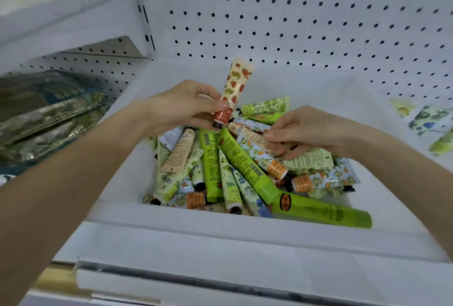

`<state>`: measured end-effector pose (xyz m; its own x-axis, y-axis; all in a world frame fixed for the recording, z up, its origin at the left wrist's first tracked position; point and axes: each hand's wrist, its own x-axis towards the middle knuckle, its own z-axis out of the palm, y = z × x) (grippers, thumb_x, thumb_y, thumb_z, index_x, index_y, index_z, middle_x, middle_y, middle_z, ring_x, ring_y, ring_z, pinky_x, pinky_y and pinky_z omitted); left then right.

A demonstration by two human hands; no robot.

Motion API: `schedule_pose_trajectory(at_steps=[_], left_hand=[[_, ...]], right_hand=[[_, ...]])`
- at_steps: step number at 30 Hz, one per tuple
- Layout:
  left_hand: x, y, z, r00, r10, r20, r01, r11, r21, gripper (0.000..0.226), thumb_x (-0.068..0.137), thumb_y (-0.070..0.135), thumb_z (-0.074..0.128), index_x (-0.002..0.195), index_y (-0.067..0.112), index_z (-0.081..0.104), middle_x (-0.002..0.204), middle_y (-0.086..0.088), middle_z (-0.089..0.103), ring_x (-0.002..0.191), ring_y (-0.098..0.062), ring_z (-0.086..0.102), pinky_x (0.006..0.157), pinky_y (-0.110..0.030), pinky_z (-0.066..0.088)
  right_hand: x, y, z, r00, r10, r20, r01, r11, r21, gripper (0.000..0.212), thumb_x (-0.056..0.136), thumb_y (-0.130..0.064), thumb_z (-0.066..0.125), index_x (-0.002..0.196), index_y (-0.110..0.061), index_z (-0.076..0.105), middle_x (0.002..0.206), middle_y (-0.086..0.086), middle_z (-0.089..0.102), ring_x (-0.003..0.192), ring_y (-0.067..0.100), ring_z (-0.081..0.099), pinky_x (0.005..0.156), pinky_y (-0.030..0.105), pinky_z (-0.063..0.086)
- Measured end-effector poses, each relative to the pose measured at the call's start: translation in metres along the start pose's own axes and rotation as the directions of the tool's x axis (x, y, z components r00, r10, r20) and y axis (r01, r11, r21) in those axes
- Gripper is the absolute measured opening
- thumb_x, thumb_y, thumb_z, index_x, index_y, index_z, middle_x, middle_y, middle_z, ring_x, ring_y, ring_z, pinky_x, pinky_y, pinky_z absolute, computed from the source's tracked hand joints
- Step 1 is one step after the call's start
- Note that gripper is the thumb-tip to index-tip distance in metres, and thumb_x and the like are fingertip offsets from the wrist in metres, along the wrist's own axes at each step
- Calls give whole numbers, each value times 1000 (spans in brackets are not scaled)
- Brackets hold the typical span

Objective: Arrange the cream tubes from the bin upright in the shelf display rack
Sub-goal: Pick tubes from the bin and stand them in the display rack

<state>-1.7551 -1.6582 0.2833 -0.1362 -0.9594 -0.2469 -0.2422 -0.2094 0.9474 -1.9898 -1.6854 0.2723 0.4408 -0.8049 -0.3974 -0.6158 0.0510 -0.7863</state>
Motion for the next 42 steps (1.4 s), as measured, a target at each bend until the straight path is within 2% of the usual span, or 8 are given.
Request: schedule_pose_trajectory(at_steps=[5,8,13,18,29,32,37,42], left_hand=[[-1,-5,0,994,-40,107,35,998,48,27,92,11,55,119,7,55,101,-18,72,91,-26,71,74,-28,59],[0,-4,1,991,-48,126,46,999,22,27,93,9,53,119,4,55,100,-18,72,93,-25,71,73,-28,59],[0,-4,-3,991,-37,132,36,999,7,21,90,10,55,111,10,52,106,-18,70,98,-27,69,80,-37,58],[1,-5,-1,990,-22,139,24,1000,-13,30,90,9,55,119,5,50,108,-18,70,98,-27,69,79,-37,58],[-1,-8,-3,986,-24,165,30,999,-33,44,85,8,56,128,6,48,114,-16,68,103,-26,67,81,-40,57],[-2,-7,-4,982,-22,186,26,999,-20,46,85,8,56,129,6,46,116,-15,68,105,-26,67,83,-41,57],[-3,-8,-2,976,-46,213,54,998,-34,48,83,10,56,129,6,45,116,-16,67,107,-29,65,82,-41,57],[-2,-8,1,968,-42,247,57,997,-55,44,82,8,58,126,6,50,119,-16,66,108,-30,65,83,-44,57]], right_hand=[[4,5,19,999,12,41,-10,998,-55,28,77,-32,74,92,-9,71,96,7,69,84,18,68,68,23,58],[3,4,23,1000,28,10,-27,998,-57,29,78,-32,74,93,-7,71,96,8,70,80,15,66,66,19,57],[3,2,26,999,42,-20,-44,994,-103,34,80,-38,71,95,-7,72,69,3,58,61,10,55,51,16,47],[3,2,29,998,53,-20,-55,986,-155,45,79,-44,70,102,-7,71,90,3,64,71,13,57,55,17,52],[-2,-5,27,998,61,18,-58,988,-140,38,83,-37,68,98,-2,66,80,4,57,65,12,53,52,19,51],[-1,-11,22,999,17,-43,-18,1000,-11,24,92,-28,60,78,-10,56,67,1,51,59,13,50,55,24,47],[-3,-20,15,990,-34,-135,84,919,384,12,96,-14,53,86,-8,56,74,5,60,64,17,59,65,30,53],[-4,-21,16,984,-103,-147,161,869,469,4,93,-8,57,90,-7,60,84,8,68,75,21,69,79,34,58]])
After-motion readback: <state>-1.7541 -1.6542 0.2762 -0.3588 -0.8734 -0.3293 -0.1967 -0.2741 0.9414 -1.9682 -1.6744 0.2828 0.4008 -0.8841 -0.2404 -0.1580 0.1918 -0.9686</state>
